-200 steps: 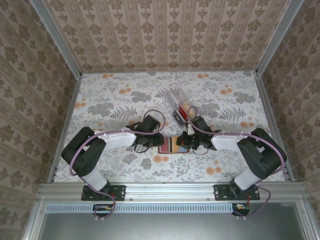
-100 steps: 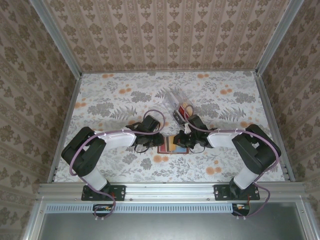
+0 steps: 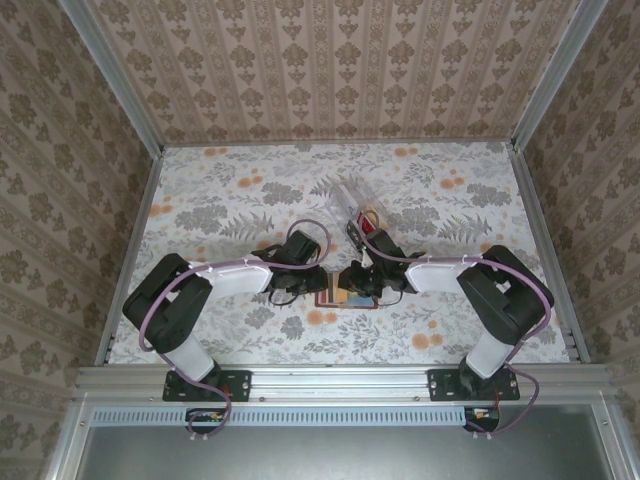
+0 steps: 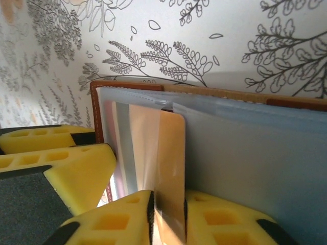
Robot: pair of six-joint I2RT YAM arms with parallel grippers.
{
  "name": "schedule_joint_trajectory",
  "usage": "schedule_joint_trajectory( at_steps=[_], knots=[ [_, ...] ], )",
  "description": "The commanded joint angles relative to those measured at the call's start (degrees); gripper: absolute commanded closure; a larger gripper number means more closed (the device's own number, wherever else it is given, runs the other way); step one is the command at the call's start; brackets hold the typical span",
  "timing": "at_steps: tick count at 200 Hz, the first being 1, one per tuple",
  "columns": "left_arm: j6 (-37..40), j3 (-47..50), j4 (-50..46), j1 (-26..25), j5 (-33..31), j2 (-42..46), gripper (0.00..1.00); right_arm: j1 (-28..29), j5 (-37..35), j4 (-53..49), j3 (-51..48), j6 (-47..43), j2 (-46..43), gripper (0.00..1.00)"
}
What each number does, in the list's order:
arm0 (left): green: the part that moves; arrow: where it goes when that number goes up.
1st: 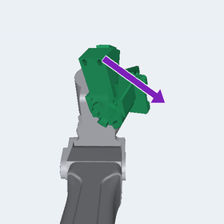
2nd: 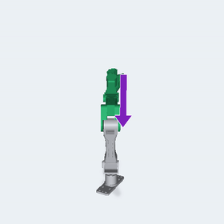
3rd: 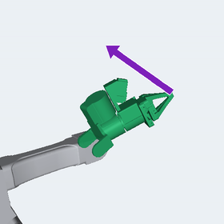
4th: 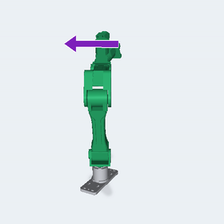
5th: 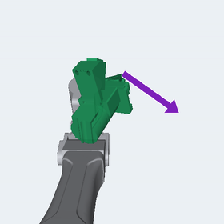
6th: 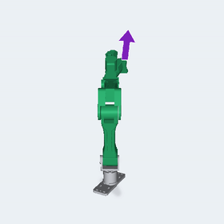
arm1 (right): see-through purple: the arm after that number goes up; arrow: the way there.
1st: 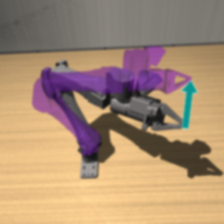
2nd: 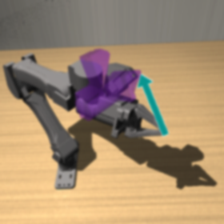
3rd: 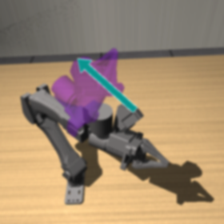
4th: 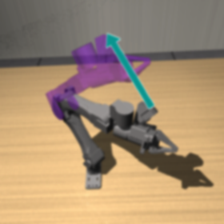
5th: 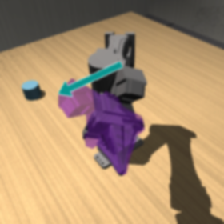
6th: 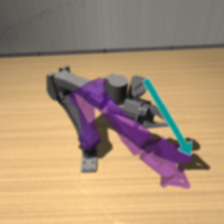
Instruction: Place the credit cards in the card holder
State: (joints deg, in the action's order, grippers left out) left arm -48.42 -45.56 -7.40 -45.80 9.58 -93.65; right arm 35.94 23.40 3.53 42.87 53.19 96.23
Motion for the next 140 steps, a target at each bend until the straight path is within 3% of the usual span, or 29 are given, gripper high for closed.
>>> schedule_joint_trajectory(
  at_steps=[1, 54, 98, 140],
  knots=[
    [-1.0, 0.1, 0.1, -0.7, 0.1, -0.3, 0.71, 0.5, -5.1, -9.4, 2.1, -2.9, -2.5, 0.73],
    [-1.0, 0.0, 0.3, -0.8, 0.3, -0.3, 0.72, 0.5, -5.3, -11.7, 3.0, -3.2, -2.1, 0.72],
    [-1.0, 0.2, 0.5, -0.8, 0.4, -0.3, 0.72, 0.7, -6.5, -14.5, 3.7, -3.8, -3.2, 0.65],
    [-1.3, 0.4, 0.8, -0.8, 0.6, -0.3, 0.72, 0.7, -7.5, -16.7, 4.1, -4.5, -4.1, 0.69]
  ],
)
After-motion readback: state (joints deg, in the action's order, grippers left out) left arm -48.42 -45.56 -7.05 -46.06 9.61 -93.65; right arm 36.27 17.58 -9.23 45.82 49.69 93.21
